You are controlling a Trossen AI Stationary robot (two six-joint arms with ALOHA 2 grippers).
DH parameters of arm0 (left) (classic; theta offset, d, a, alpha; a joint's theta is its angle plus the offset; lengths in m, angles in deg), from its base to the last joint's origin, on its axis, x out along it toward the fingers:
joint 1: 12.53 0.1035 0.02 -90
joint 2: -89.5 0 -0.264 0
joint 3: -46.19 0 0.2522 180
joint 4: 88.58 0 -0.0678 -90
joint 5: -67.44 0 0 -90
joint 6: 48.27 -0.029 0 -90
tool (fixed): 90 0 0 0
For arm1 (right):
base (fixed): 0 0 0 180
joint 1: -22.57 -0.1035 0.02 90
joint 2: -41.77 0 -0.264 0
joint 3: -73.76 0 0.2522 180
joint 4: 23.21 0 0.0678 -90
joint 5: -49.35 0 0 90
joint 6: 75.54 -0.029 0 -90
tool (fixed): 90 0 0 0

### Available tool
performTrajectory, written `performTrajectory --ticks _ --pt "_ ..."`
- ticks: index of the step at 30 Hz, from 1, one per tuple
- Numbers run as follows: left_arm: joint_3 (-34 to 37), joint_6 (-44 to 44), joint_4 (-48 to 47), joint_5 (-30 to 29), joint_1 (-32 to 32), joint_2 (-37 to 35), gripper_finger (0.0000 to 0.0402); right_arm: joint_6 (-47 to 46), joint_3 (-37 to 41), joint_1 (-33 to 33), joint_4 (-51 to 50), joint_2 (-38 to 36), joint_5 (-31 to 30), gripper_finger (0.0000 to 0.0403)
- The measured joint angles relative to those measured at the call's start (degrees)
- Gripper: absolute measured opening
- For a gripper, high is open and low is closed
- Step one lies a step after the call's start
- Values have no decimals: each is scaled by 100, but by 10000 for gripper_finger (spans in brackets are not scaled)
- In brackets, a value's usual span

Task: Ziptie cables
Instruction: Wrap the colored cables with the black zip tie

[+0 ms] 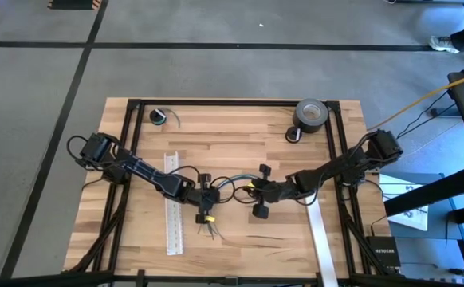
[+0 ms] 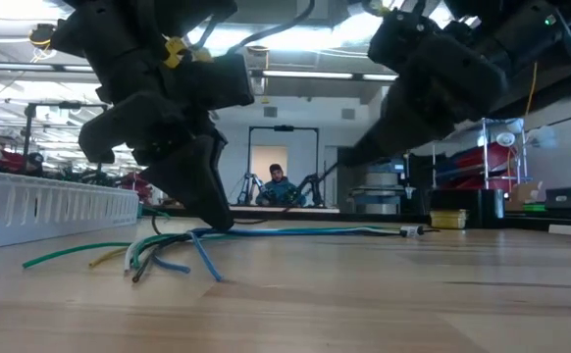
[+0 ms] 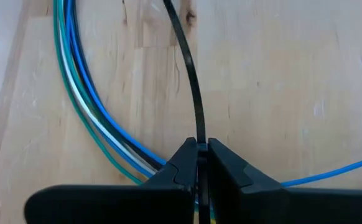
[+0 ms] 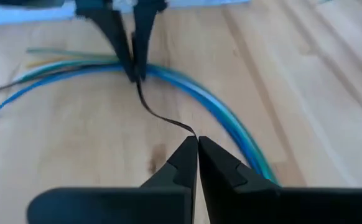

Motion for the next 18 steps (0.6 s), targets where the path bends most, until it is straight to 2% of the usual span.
performTrajectory --ticks 4,7,13,15,18 --pt "0 22 57 -17 0 0 6 -230 0 2 -564 -51 -122 2" --pt "0 25 90 -18 16 0 6 -471 0 2 -1189 -309 -362 20" --pt "0 27 127 -24 17 2 6 -596 0 2 -2304 -1225 -576 106" --pt "0 96 186 -87 17 -4 6 -571 0 2 -2294 -1469 -463 134" --pt "0 256 289 -294 17 -86 6 -326 -7 0 -1766 -1548 -56 166"
